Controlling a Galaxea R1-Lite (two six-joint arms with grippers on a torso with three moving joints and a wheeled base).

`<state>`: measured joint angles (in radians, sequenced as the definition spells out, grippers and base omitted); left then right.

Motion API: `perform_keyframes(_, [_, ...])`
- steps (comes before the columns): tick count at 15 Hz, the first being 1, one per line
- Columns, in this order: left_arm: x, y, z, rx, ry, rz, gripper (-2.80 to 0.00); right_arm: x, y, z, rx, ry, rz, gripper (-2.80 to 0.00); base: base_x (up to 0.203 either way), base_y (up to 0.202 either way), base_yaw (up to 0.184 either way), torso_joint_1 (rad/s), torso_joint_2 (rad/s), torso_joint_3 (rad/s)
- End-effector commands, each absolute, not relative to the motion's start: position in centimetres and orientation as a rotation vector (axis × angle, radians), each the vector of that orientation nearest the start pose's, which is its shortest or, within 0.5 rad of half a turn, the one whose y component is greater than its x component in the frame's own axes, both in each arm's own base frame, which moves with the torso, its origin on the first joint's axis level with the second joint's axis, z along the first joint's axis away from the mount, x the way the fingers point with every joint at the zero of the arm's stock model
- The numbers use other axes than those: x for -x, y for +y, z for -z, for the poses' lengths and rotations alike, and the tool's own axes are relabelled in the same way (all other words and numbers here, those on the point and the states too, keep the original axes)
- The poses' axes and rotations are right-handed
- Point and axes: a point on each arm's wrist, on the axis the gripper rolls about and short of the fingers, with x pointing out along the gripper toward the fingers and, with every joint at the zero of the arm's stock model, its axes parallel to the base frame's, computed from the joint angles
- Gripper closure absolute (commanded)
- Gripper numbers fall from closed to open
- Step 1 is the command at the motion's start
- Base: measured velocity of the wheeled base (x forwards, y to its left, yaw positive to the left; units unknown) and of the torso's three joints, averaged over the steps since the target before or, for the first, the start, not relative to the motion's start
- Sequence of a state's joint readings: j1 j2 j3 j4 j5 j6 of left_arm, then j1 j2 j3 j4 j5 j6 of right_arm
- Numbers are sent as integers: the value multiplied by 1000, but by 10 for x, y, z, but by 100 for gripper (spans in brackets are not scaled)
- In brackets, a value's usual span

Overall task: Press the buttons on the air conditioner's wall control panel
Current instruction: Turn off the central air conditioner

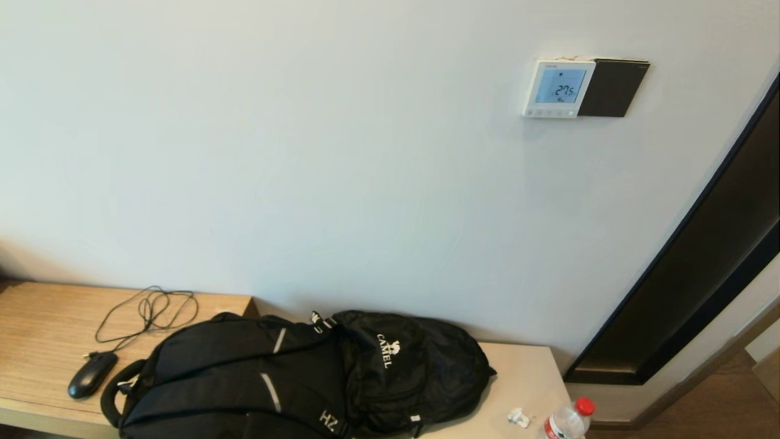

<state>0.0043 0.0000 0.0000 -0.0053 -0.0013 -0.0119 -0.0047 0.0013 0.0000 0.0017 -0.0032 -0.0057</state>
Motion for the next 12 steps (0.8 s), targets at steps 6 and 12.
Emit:
perform_keyframes(6, [23, 0, -76, 12, -6, -3, 0, 22, 0, -75, 6, 9, 8, 0, 0, 0, 0, 0, 0, 0])
perform_keyframes(12, [23, 0, -76, 12, -6, -3, 0, 22, 0, -75, 5, 7, 9, 0, 0, 0, 0, 0, 0, 0])
